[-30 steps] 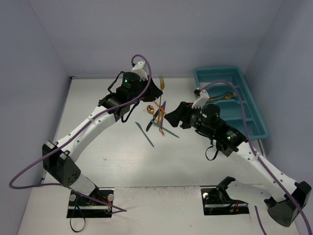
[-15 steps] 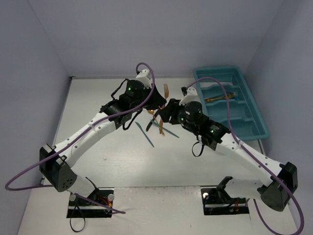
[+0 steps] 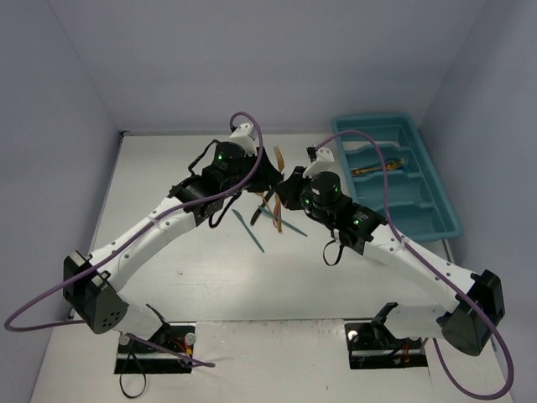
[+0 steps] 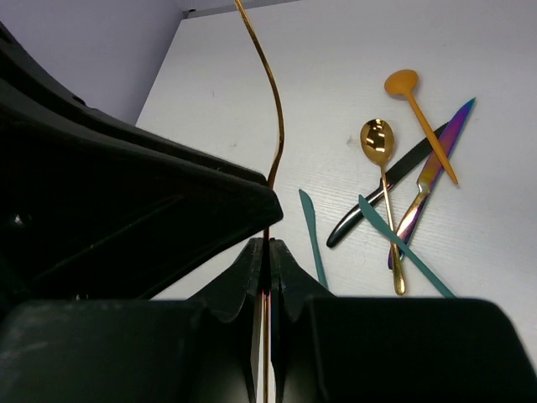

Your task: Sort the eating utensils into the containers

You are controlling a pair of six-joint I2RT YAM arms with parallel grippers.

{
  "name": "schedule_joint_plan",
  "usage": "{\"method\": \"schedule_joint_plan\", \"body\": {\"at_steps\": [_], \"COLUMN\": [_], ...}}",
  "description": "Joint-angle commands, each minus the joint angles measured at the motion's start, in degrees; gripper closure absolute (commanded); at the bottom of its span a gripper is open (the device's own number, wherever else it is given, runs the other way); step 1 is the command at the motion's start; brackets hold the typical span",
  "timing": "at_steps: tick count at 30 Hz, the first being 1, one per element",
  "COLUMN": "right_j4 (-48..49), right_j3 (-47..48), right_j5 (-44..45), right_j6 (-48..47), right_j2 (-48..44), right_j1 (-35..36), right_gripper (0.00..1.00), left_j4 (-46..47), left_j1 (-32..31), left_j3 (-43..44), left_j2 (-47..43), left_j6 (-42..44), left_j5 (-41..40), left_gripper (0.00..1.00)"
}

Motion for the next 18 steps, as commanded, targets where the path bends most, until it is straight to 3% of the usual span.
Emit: {"method": "schedule_joint_plan", "body": {"at_steps": [1, 3, 5, 11, 18], "right_j4": [5.20, 5.13, 5.05, 4.86, 5.40], "right_j3": [1.50, 1.07, 0.73, -1.35, 1.14], "right_j5": [4.37, 5.09, 5.83, 6.63, 4.97], "right_j6": [1.40, 2.05, 3.40, 8.08, 13.13], "right_j2": [-0.90, -0.81, -0.80, -0.89, 5.05], "right_j1": [0.05, -0.55, -2.28, -11.68, -30.59], "right_gripper": [1.00, 1.00, 1.00, 1.00, 1.00], "left_j4": [-0.58, -1.53, -3.05, -11.42, -19.77], "left_j1": [-0.14, -0.06, 0.18, 7.46, 20.35], "left_j3": [-0.71, -0.83, -0.76, -0.32, -2.04], "left_j2": [-3.55, -3.75, -4.22, -7.27, -11.39], "left_j6": [2.85, 4.15, 5.77, 11.93, 21.15], "left_j5": [-4.95, -6.96, -8.55, -12.16, -14.67], "left_gripper": [0.61, 0.45, 0.39, 0.36, 0.33]}}
